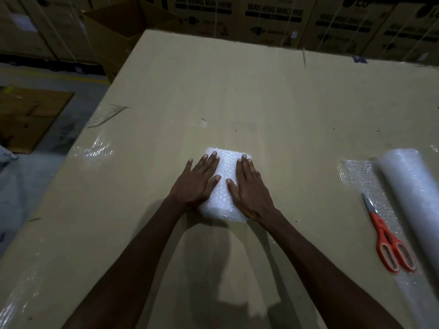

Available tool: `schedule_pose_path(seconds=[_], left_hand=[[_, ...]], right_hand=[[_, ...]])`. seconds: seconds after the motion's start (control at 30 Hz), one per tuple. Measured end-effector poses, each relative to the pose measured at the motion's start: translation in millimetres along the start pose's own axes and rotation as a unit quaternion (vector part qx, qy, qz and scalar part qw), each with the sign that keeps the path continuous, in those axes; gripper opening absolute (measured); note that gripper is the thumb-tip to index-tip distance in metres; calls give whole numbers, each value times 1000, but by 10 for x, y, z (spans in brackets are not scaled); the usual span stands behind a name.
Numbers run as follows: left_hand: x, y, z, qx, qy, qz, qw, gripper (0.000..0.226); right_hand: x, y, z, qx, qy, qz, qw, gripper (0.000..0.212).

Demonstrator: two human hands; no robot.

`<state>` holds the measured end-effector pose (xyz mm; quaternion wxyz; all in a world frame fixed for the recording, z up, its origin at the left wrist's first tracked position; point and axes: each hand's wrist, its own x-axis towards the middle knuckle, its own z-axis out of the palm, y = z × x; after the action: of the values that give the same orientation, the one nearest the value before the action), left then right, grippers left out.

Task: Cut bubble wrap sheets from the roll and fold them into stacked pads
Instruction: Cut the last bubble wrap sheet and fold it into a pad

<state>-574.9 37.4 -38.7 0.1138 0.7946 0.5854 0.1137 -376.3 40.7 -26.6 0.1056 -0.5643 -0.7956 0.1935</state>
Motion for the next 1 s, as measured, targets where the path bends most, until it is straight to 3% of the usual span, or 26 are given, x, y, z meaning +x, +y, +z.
schedule_pose_path(seconds=[0.3,0.43,0.5,0.57,0.63,0.7,0.77,0.83,0.9,1.0], left_hand=[[4,-46,140,-2,27,-8,1000,63],[-24,29,83,-60,28,-75,995,81],[-48,74,46,-105,40,-132,985,95],[-54,109,17,-125,26,-161,979,94],[-59,141,18,-132,12,-168,977,90],[-56,172,13,-126,13,-165,978,89],[-53,178,26,-124,13,-164,978,87],[-63,187,17,-127,9,-167,978,84],[-87,223,-19,-140,10,-166,976,86],[-150,273,-92,-215,16,-179,960,82]], right_hand=[[2,32,65,55,-17,10,998,73],[-40,61,-23,165,3,8,986,77],[-92,61,-56,248,96,74,961,79],[-122,42,-126,289,148,177,929,75],[-106,66,-136,285,119,239,921,70],[-103,72,-161,315,91,263,908,81],[-75,68,-203,400,74,297,864,89],[-48,54,-241,506,37,311,804,65],[-30,37,-328,560,-9,315,766,40],[-59,4,-455,610,-58,296,733,37]])
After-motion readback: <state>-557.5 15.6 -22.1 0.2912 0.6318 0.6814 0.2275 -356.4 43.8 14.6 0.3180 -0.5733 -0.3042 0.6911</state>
